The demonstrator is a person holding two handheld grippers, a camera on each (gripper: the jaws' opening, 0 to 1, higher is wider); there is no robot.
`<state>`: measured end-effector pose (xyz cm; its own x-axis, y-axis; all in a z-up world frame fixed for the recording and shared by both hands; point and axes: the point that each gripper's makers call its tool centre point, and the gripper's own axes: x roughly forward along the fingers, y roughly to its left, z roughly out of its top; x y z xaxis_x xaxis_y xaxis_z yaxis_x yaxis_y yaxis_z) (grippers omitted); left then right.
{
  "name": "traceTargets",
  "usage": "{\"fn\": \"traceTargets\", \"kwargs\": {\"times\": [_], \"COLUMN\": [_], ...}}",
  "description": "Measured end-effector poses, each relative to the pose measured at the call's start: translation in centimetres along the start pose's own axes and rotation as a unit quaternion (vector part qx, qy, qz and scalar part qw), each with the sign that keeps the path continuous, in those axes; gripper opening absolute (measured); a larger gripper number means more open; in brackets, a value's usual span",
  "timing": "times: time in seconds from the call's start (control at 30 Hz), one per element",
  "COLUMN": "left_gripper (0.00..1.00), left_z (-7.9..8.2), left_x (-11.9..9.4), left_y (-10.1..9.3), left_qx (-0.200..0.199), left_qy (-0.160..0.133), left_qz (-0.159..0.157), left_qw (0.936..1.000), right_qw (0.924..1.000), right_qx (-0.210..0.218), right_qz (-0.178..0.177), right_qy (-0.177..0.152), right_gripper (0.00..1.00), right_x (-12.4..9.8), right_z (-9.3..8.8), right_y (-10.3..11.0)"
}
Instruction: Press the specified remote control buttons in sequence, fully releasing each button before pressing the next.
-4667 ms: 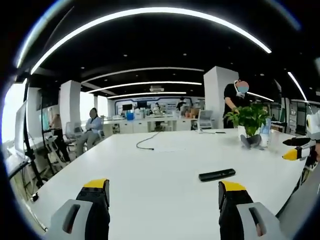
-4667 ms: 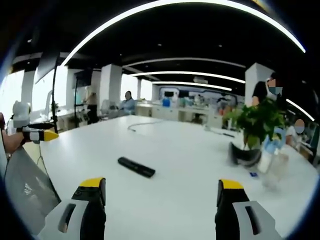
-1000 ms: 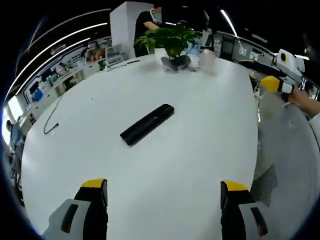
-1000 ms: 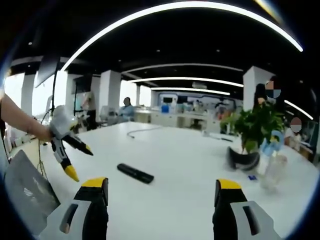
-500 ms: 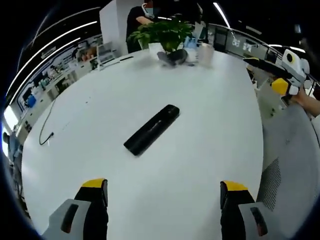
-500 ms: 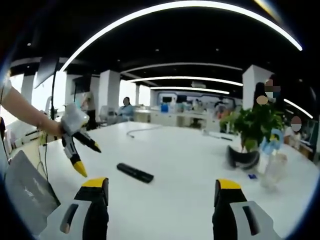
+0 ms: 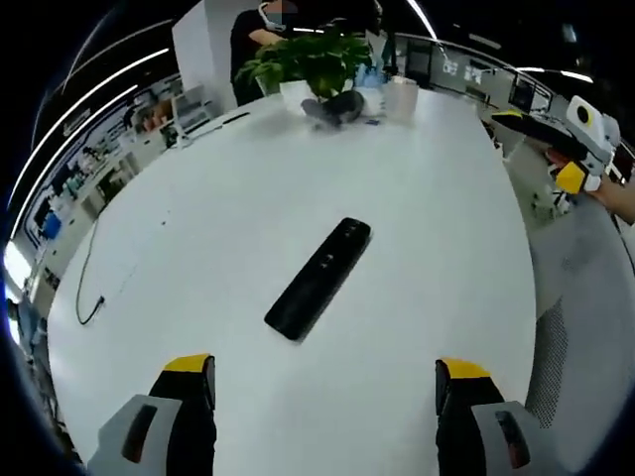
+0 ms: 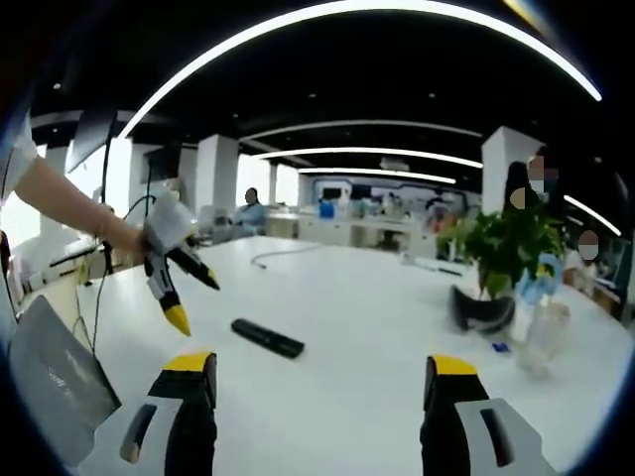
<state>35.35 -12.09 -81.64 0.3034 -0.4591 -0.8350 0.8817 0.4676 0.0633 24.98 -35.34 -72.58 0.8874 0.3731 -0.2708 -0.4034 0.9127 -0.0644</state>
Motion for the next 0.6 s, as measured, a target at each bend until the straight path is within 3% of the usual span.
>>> {"fn": "traceTargets", "kwargs": {"times": [0.1,0.17,0.33,0.5,0.6], "left_gripper": [0.95,0.95,0.92,0.90,0.88], "left_z": [0.2,0.6,0.8,1.2,1.4], "left_x": [0.6,0.9,1.7,2.6,3.1], "left_y": [0.1,-0.6,-0.2,0.0,-0.8], "left_qx": [0.016,0.029,0.057,0.049,0.028], "left_qy": [0.006,-0.001,0.018,0.024,0.028], "left_qz": [-0.010,-0.042,-0.047,-0.058,-0.098], "left_qw": [0.9998,0.9987,0.9971,0.9969,0.9944], "right_qw": [1.0000,1.0000,0.9999,0.9998,0.9997], "right_qx": [-0.003,-0.005,-0.002,-0.007,-0.012], "right_qz": [-0.001,-0.001,-0.002,-0.002,-0.001], "right_qy": [0.006,0.007,0.010,0.019,0.023], "right_gripper": [0.85,0.84,0.84,0.84,0.83], "right_x": [0.0,0.0,0.0,0.0,0.0], "right_z": [-0.2,-0.2,-0.3,-0.5,-0.5], "right_y": [0.0,0.0,0.0,0.1,0.2]}}
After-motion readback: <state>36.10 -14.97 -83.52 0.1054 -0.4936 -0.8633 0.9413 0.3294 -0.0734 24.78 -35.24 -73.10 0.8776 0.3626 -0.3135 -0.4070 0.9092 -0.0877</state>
